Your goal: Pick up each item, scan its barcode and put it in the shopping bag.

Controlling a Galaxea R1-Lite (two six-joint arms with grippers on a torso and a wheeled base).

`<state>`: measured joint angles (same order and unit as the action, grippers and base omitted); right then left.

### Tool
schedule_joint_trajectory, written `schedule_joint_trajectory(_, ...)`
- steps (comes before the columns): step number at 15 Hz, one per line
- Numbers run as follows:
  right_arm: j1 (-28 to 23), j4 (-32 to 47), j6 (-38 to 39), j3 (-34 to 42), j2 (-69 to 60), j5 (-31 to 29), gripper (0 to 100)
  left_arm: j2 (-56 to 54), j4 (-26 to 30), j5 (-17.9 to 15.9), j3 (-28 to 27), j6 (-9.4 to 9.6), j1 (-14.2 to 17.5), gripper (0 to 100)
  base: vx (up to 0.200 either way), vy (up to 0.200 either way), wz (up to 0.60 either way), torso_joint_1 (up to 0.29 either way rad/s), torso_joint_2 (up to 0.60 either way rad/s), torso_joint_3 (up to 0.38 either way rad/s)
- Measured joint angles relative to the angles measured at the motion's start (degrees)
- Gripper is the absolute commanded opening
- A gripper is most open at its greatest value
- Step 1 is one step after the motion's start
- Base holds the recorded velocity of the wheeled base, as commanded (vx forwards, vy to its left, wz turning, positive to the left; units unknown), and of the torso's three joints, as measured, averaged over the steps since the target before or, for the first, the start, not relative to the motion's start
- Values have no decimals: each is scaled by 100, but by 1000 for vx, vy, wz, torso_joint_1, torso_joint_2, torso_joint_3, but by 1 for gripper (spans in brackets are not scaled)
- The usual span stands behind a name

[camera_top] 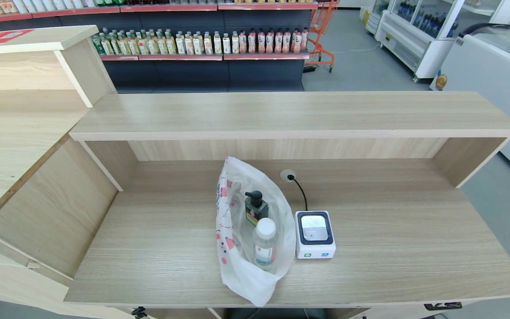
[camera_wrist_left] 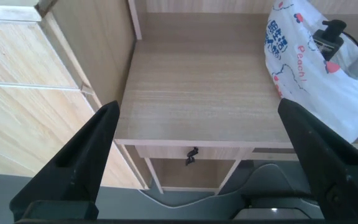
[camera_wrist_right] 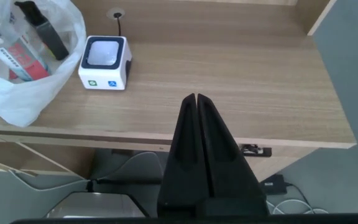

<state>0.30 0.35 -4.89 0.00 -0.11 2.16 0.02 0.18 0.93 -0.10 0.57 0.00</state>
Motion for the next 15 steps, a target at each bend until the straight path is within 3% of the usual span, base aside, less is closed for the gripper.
schedule_joint_trajectory(4, 2, 0, 5, 0, 0, 0, 0, 0, -2, 2, 0, 2, 0, 100, 0, -200, 0, 4, -1, 1)
schedule_joint_trajectory(7, 5, -2, 10, 0, 0, -2, 0, 0, 0, 2, 0, -24, 0, 100, 0, 0, 0, 0, 0, 0)
schedule_joint_trajectory(8, 5, -2, 10, 0, 0, 2, 0, 0, -5, 2, 0, -130, 2, 100, 0, 0, 0, 0, 0, 0)
schedule_joint_trajectory(13, 5, -2, 0, 0, 0, -2, 0, 11, -2, -2, 0, -73, 0, 100, 160, 0, 0, -3, 0, 3)
schedule_joint_trajectory(15, 0, 0, 10, 0, 1, -6, 0, 9, 0, 0, 0, -41, 0, 100, 0, 0, 0, 0, 0, 0)
